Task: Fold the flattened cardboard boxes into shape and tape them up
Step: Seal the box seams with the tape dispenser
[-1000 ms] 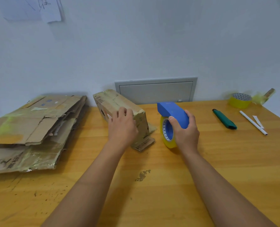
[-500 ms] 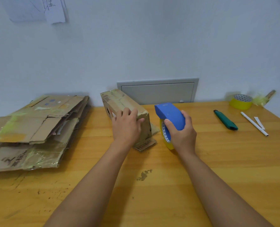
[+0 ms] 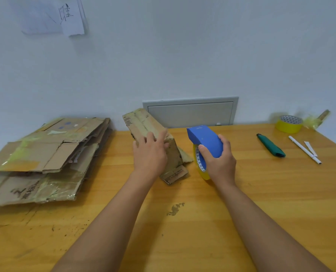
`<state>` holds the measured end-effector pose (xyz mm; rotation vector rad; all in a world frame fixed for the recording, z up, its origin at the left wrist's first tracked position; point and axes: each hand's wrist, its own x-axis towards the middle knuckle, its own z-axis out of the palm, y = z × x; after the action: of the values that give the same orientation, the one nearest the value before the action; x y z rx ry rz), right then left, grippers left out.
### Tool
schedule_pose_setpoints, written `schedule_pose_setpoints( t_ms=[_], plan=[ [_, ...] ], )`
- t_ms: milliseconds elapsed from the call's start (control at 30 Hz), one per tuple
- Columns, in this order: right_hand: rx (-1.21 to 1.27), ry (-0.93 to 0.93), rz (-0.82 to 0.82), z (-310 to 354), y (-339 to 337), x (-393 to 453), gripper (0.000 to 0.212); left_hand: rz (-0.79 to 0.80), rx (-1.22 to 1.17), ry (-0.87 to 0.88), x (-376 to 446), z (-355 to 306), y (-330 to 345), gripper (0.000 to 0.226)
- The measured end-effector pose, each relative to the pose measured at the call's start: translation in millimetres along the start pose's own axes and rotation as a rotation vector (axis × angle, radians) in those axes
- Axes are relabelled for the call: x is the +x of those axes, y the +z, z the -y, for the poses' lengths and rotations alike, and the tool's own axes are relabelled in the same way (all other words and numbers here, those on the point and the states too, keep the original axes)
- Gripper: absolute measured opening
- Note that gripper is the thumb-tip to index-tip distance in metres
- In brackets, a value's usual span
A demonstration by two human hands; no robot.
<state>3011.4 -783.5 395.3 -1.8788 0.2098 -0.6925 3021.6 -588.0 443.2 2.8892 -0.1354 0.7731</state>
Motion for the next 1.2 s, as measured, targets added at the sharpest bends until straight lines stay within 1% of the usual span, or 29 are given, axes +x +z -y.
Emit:
schedule_pose_setpoints(
  t_ms=[67, 100, 167, 233, 400, 467, 533, 600, 667, 733, 833, 933, 1067, 1200],
  plan=[
    [0.004, 0.003, 0.006, 0, -1, -1, 0.072, 0.059, 0.072, 0.051, 0, 1, -5, 0.059],
    [0.011, 0.005, 0.013, -1, -2, -1, 0.072, 0.078, 0.105, 0.065, 0, 1, -6, 0.061],
    [0.023, 0.005, 0.03, -1, -3, -3, 0.071, 0.106, 0.117, 0.052, 0, 1, -10, 0.054],
    [0.029, 0.007, 0.045, -1, -4, -3, 0.071, 0.119, 0.077, 0.03, -1, 2, -12, 0.046],
    [0.077, 0.03, 0.064, 3, -8, -2, 0.073, 0.098, 0.051, 0.043, -3, 7, -15, 0.046],
    [0.072, -0.001, 0.053, 5, -12, -4, 0.073, 0.086, 0.025, 0.026, -6, 12, -17, 0.044],
    [0.051, -0.052, 0.02, 11, -20, -3, 0.07, 0.064, -0.012, 0.008, -10, 17, -20, 0.043],
    [0.027, -0.068, -0.004, 18, -30, 4, 0.063, 0.034, -0.073, -0.02, -13, 23, -23, 0.043],
    [-0.064, -0.09, 0.017, 21, -40, 8, 0.054, -0.011, -0.145, -0.052, -19, 25, -25, 0.043],
    [-0.224, -0.128, 0.064, 22, -48, 4, 0.052, -0.062, -0.21, -0.085, -23, 26, -29, 0.04],
    [-0.559, -0.177, 0.179, 19, -58, -9, 0.061, -0.139, -0.3, -0.14, -28, 26, -38, 0.033],
    [-0.848, -0.155, 0.288, 16, -67, -23, 0.07, -0.215, -0.372, -0.155, -35, 26, -45, 0.03],
    [-0.976, -0.175, 0.367, 7, -67, -51, 0.077, -0.258, -0.469, -0.193, -45, 23, -46, 0.036],
    [-1.013, -0.181, 0.409, 6, -68, -61, 0.071, -0.276, -0.626, -0.267, -56, 15, -44, 0.041]
  ],
)
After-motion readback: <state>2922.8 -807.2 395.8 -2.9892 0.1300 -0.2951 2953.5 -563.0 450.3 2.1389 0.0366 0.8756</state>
